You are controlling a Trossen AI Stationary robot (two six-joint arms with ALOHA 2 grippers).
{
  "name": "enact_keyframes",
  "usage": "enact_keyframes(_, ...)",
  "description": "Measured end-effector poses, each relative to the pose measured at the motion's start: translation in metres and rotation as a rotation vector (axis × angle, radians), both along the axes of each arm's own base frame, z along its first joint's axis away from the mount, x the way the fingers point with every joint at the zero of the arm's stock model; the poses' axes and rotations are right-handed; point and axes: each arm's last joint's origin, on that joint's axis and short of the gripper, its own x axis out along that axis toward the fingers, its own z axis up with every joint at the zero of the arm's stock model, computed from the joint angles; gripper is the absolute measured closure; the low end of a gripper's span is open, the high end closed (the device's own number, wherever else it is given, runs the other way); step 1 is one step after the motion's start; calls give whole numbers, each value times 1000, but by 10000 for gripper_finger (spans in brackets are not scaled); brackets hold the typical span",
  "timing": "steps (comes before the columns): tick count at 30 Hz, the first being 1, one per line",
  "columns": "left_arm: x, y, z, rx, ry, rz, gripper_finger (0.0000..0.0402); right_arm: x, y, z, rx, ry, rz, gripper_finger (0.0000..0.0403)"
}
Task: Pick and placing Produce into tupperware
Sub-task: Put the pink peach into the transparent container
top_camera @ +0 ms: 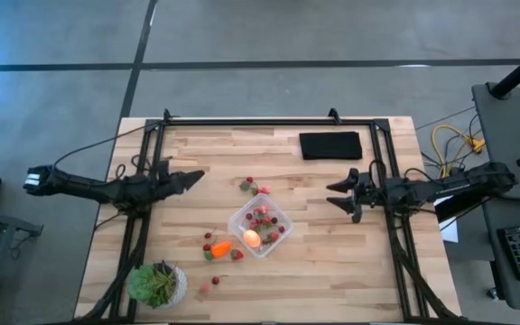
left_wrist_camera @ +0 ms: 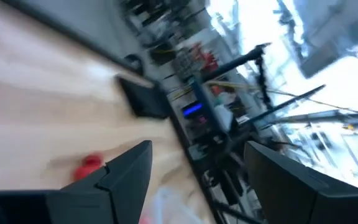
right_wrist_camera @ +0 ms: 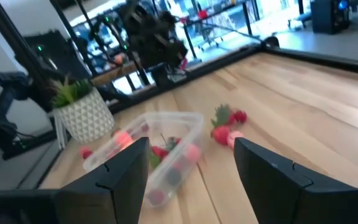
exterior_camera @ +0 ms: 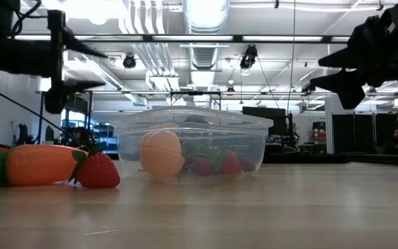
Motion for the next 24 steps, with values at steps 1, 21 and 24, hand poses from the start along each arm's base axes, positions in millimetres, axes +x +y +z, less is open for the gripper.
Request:
enact_keyframes(1, 1, 0, 2, 36, 4, -33, 160, 0, 0, -1, -1, 9, 0, 177)
enact_keyframes(21, 63, -4, 69, 313, 910, -564, 160, 0, 0, -3, -4, 28, 1, 177)
enact_keyframes(24, 79, 6, 87, 322, 970, -564, 160, 0, 0, -3, -4, 28, 1, 177)
